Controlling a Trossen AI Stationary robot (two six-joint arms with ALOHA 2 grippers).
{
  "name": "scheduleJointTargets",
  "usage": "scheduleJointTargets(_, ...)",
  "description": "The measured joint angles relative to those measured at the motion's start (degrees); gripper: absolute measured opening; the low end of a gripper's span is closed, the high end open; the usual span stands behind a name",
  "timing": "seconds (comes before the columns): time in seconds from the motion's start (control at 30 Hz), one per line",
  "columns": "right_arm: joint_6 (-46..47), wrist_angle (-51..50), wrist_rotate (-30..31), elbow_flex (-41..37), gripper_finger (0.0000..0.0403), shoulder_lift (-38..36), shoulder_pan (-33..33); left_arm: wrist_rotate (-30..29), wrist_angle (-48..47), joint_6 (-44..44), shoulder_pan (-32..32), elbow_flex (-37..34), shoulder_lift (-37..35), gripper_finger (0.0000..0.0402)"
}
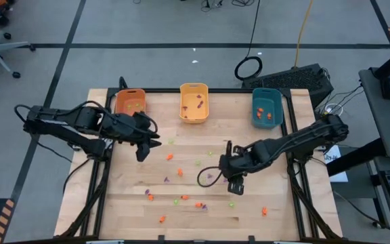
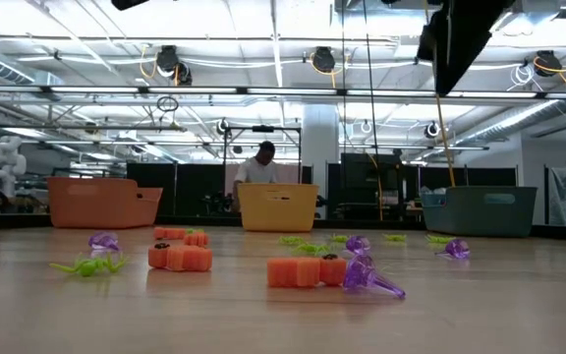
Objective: Sort Halloween decoration
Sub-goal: Put the purple witch hat toy into the yellow bin
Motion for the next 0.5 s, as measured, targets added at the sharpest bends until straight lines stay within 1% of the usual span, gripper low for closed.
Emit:
scheduleJointTargets(0.1, -4.85, 1.45, 0.16, -1.2, 0.0169, 1.94, 0.0, -0.03, -0.57, -1.69, -1.63, 0.0, -0.02, 0.0148)
scheduleJointTargets(0.23, -9.75, 7.64, -0.13, -6.4, 0.0169, 3.68, -0.36, -0.19, -2.55, -4.84, -4.72, 0.0, -0.02, 0.0148)
scheduleJointTargets(0.33, -8.66, 13.07, -1.58, -10.92, 0.0169, 4.28, -0.79, -2.61, -2.42, -6.59, -7.08, -0.02, -0.02, 0.0148)
scheduleJointTargets(0.5, -5.18, 19.94, -4.61, -17.9, 0.0169, 4.78, -0.74, -6.25, -2.34, -6.77, -9.68, -0.02, -0.02, 0.0148)
